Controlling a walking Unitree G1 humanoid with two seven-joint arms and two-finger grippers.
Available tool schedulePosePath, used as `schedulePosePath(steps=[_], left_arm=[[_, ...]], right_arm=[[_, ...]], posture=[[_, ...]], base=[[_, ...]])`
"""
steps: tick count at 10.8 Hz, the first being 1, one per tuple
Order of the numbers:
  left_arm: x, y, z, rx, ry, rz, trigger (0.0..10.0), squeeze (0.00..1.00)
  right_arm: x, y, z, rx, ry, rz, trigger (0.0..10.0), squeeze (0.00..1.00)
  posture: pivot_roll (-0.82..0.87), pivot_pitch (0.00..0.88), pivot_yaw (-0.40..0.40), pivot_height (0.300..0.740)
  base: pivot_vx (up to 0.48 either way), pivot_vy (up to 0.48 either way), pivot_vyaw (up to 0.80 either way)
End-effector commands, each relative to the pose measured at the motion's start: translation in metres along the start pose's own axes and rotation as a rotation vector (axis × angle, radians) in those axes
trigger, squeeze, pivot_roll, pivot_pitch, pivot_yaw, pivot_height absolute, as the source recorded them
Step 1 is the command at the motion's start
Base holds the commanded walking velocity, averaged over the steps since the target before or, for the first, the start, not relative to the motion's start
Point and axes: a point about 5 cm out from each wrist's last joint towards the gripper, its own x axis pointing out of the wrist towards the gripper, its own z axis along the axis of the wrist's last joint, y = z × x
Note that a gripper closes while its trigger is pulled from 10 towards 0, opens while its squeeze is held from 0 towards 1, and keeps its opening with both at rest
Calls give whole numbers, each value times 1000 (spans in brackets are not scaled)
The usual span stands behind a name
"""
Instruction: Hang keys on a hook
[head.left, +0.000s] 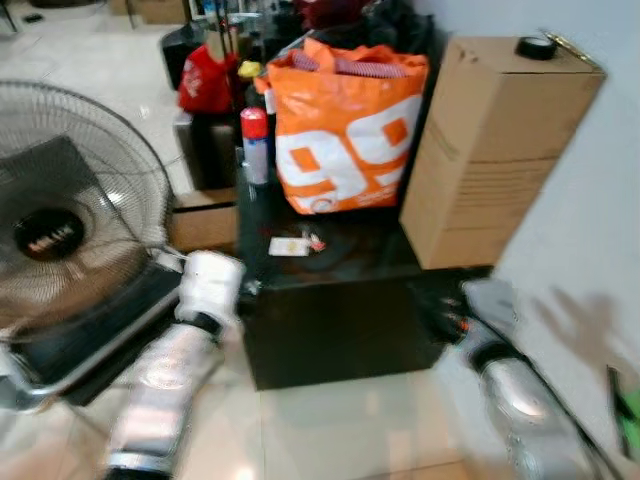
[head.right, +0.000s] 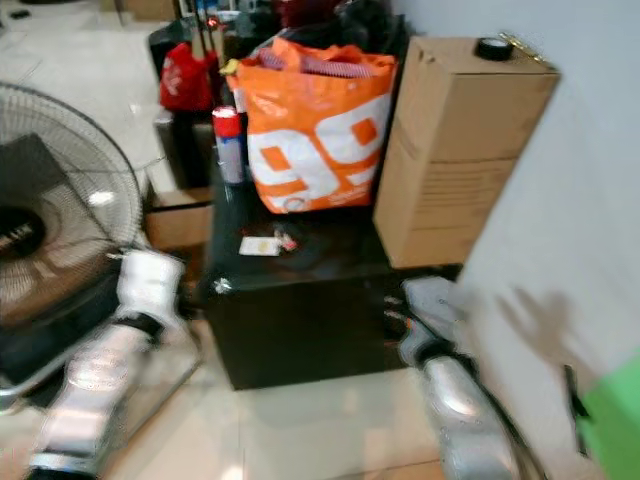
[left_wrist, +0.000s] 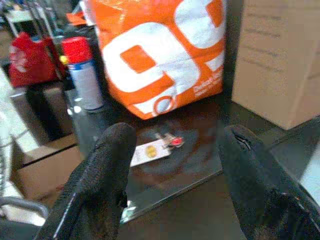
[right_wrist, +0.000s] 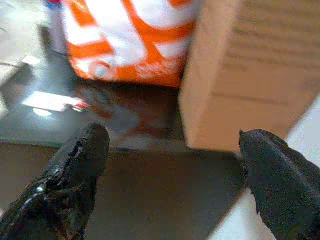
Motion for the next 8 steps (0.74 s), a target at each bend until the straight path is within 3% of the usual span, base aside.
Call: schedulePosePath(steps=[1, 4, 5, 8], left_arm=[[-3, 13, 3, 7, -5, 37, 10000, 0], [-1, 12, 2, 5, -4, 23, 10000, 0], [-1, 11, 1, 3, -3, 21, 10000, 0], [2, 8, 2, 2, -7, 2, 10000, 0]], right_arm=[[2, 8, 7, 4, -27, 28, 10000, 1000], [-1, 6, 8, -19, -25, 64, 10000, 1000], [-2, 6, 7, -22, -24, 82, 10000, 1000], [-4, 1, 7, -15, -20, 38, 10000, 1000]], posture=[[-126, 0, 4, 740], [-140, 0, 6, 740], [-140, 0, 6, 740], [-149, 0, 14, 740]], base=[[382, 0, 0], [382, 0, 0], [382, 0, 800], [382, 0, 0]])
